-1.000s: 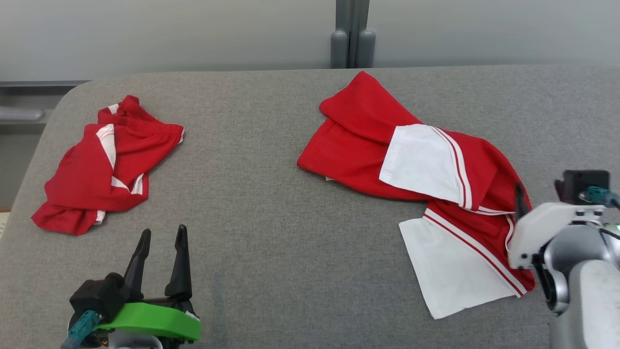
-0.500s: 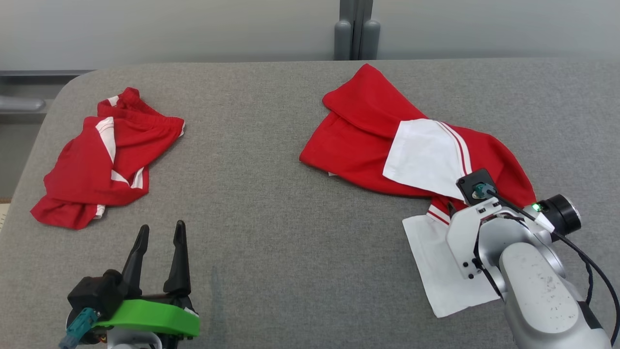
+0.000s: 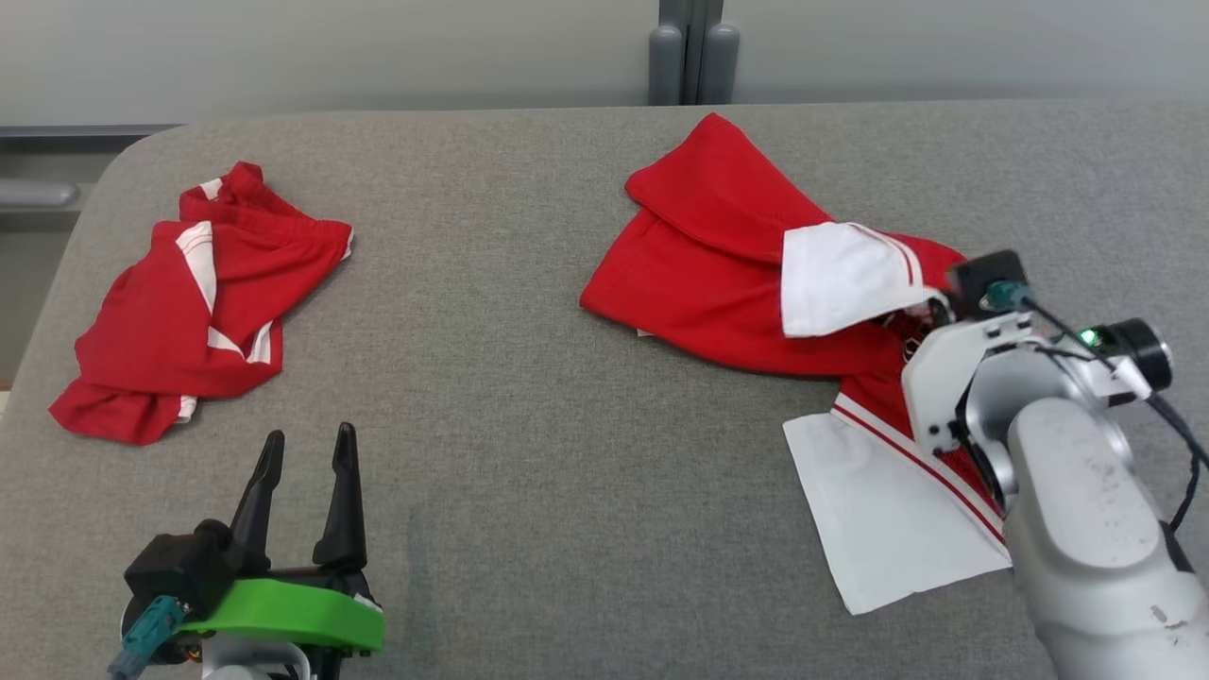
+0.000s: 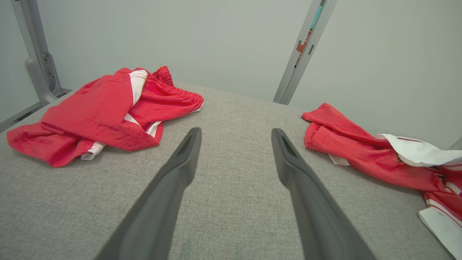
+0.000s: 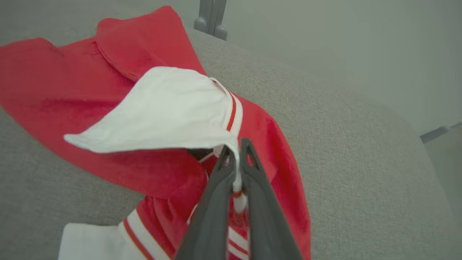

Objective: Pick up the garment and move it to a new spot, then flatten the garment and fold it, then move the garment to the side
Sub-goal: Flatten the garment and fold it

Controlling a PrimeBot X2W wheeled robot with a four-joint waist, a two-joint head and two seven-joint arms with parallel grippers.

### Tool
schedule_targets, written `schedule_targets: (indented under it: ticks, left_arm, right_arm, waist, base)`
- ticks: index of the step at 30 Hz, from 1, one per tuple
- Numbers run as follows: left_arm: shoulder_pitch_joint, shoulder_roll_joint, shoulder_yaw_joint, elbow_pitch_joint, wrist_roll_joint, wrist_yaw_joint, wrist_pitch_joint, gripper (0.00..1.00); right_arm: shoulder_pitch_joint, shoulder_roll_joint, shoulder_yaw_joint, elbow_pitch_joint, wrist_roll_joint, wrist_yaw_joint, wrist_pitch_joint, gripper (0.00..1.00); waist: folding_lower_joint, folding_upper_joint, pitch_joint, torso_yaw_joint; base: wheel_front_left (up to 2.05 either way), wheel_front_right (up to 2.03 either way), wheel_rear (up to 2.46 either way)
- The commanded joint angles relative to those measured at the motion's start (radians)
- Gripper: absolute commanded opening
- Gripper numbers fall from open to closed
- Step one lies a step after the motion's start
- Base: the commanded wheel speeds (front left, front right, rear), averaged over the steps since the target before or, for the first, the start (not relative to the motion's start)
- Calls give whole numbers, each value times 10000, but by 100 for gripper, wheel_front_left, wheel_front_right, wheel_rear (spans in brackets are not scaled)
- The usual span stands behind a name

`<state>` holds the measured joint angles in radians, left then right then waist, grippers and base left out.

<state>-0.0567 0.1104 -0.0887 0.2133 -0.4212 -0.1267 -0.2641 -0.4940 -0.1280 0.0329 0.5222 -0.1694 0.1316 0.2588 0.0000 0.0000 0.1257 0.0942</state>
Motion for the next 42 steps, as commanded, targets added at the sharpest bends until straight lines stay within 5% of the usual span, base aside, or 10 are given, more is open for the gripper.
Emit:
schedule_targets:
  ticks: [1, 12, 13, 20, 25, 33, 42]
  left_arm:
    - [-178, 100, 43, -43, 92, -36, -5, 100]
    - [-637, 300, -274, -322, 321, -39, -4, 100]
    - [-679, 310, -291, -353, 349, -39, -4, 100]
    - [-998, 403, -352, -497, 419, -36, -4, 100]
    - [-1100, 461, -347, -428, 472, -26, -4, 100]
    - [-797, 493, -284, -272, 508, 45, -4, 100]
    - [-488, 464, -228, -155, 577, 176, -4, 100]
  right_arm:
    - [-272, 3, -308, -59, 149, -17, -165, 0]
    - [-2850, -322, -3352, 1052, 332, -17, -1732, 0]
    - [-3043, -345, -3714, 1231, 277, -17, -1936, 100]
    - [-4469, -336, -5834, 2543, 382, -17, -2852, 100]
    - [-4895, -303, -6165, 3011, 247, -16, -3517, 100]
    - [-3661, -107, -4385, 3716, 148, -14, -4135, 100]
    - [-1132, 405, -2295, 2713, 2017, -14, -4833, 100]
  waist:
    - [0, 0, 64, -46]
    - [0, 0, 820, 127]
    - [0, 0, 874, 164]
    - [0, 0, 1189, 444]
    - [0, 0, 1162, 399]
    - [0, 0, 677, -24]
    - [0, 0, -45, -409]
  base:
    - [0, 0, 0]
    - [0, 0, 0]
    - [0, 0, 0]
    - [0, 0, 0]
    - [0, 0, 0]
    - [0, 0, 0]
    - [0, 0, 0]
